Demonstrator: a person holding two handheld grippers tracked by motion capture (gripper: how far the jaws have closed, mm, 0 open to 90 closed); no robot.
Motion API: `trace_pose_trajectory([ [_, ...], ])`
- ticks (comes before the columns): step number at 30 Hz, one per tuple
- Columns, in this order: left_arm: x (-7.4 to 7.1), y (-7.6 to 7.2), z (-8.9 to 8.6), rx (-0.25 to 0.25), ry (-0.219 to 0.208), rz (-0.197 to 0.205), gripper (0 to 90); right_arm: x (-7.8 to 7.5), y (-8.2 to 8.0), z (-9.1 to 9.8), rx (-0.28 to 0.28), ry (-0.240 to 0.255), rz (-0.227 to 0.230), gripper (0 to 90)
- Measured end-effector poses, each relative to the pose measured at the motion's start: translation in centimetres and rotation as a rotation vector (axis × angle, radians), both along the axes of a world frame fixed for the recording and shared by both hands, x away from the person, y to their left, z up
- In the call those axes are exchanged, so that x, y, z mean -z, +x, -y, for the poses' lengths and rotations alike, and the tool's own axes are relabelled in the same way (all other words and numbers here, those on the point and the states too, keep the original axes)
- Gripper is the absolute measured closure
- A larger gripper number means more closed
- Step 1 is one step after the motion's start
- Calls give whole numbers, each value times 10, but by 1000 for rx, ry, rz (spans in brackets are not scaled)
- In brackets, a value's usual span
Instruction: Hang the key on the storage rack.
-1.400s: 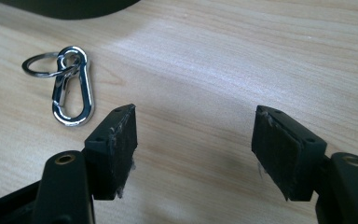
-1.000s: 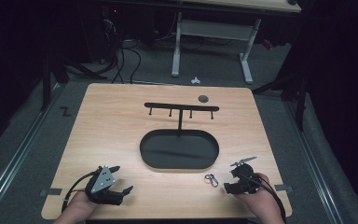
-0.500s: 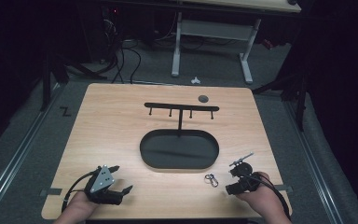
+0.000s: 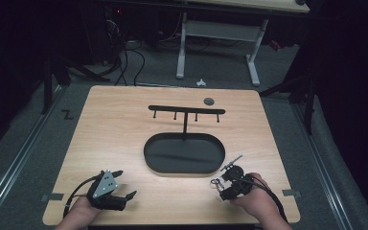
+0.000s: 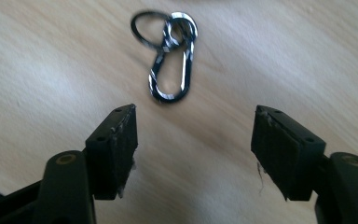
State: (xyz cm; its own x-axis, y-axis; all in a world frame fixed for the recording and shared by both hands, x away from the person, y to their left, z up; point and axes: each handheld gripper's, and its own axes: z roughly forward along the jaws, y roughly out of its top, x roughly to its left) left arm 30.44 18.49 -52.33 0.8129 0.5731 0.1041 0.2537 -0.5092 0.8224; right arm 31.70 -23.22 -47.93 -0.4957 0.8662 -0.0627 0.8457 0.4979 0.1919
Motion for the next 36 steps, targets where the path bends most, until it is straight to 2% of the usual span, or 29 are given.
trace_pose_trajectory([
  [3, 0, 0, 0, 1, 0, 0, 152, 2, 4, -4, -2, 1, -11, 363],
  [8, 0, 0, 0, 8, 1, 0, 152, 9, 16, -11, -9, 1, -34, 473],
  [11, 0, 0, 0, 8, 1, -1, 152, 11, 17, -13, -3, -3, -43, 489],
  [13, 0, 0, 0, 8, 1, -1, 152, 10, 20, -13, -3, 16, -52, 544],
  [21, 0, 0, 0, 9, 4, 1, 152, 10, 28, -16, -52, -1, -90, 570],
  [28, 0, 0, 1, 12, 8, -2, 152, 10, 28, -18, -57, -2, -94, 571],
  [32, 0, 0, 2, 17, 14, 1, 152, 10, 33, -20, -72, -17, -116, 566],
  [36, 0, 0, 2, 19, 19, -2, 152, 9, 33, -23, -73, -15, -119, 584],
])
